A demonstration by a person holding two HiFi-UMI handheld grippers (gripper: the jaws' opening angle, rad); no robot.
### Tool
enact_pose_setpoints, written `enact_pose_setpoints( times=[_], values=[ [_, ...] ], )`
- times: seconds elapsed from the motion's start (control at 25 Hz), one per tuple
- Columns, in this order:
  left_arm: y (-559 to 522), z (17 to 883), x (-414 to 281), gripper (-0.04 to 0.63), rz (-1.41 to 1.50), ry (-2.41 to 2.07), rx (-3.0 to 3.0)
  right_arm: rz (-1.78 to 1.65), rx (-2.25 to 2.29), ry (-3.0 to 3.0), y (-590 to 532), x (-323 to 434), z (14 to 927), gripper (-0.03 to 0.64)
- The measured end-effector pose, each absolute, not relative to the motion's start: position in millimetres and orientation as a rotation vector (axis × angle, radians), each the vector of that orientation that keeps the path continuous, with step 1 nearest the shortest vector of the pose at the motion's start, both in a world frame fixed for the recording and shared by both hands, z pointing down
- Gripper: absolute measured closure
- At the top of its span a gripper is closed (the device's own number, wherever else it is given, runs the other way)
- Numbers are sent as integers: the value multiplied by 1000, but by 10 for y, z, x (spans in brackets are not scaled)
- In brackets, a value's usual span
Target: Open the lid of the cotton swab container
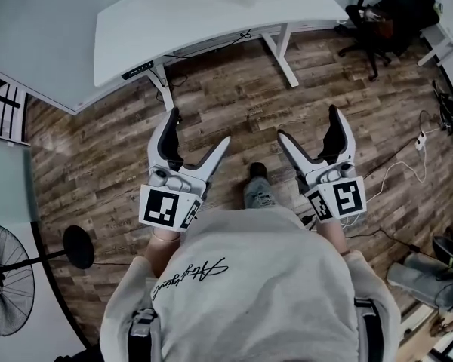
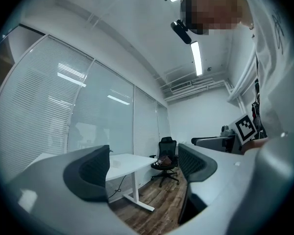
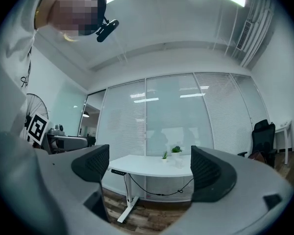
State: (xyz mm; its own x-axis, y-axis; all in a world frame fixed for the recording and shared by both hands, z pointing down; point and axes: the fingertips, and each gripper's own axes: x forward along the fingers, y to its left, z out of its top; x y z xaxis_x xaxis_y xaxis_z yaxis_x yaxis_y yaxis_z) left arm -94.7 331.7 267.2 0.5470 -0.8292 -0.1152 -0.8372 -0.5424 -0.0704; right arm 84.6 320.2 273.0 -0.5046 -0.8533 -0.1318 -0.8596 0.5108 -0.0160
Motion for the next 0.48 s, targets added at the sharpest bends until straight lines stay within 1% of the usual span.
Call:
enact_pose_setpoints(
  times=[0.48],
  values=[
    [2278,2581,-681,176,59,1507,-2617,38,-1401,2656,2033,1059,2684,117]
  ],
)
